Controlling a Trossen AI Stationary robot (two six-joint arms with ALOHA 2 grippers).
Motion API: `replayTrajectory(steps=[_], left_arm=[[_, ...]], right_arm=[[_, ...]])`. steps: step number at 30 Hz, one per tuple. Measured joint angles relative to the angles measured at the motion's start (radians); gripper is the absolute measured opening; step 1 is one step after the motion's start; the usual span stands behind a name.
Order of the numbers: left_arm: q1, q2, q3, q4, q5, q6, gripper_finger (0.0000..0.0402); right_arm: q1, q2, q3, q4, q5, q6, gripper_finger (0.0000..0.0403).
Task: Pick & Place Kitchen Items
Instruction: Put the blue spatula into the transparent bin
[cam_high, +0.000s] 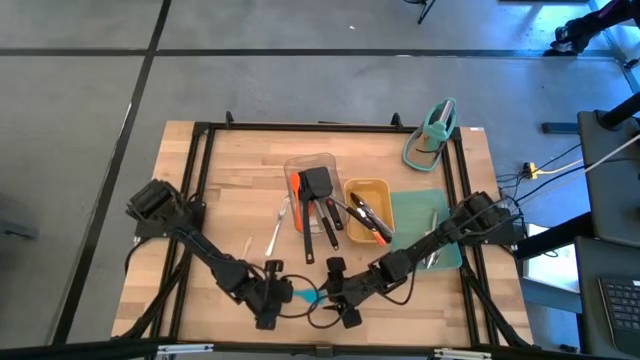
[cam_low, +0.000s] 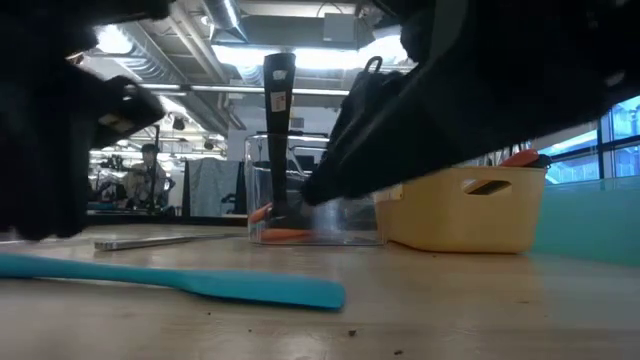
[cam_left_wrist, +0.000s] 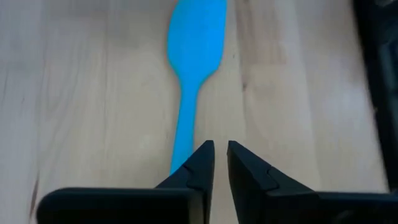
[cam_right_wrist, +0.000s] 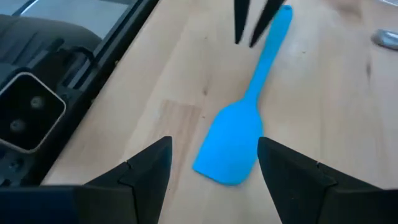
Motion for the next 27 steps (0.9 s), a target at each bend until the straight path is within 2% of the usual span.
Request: replayTrajectory(steps=[7, 11, 15, 22, 27], left_arm=[[-0.058, 0.005, -0.039, 0.005, -0.15, -0.048, 0.006], [-0.077, 0.005, -0.041, 0.003, -0.223, -0.048, 0.0072], [-0.086, 0.005, -0.071, 0.024, -0.244, -0.054, 0.0089], [-0.086, 0.005, -0.181, 0.198, -0.237, -0.096, 0.0118], [-0.086, 0.005, -0.188, 0.222, -0.241, -0.073, 0.0122]], right_arm=[[0.0, 0.071, 0.105, 0.0, 0.001, -0.005, 0.024], [-0.01, 0.114, 0.161, -0.071, 0.001, 0.006, 0.024], [-0.027, 0.163, 0.208, -0.144, 0.002, 0.035, 0.024], [-0.035, 0.195, 0.252, -0.207, 0.015, 0.069, 0.024], [-0.046, 0.193, 0.261, -0.277, 0.035, 0.122, 0.0222]])
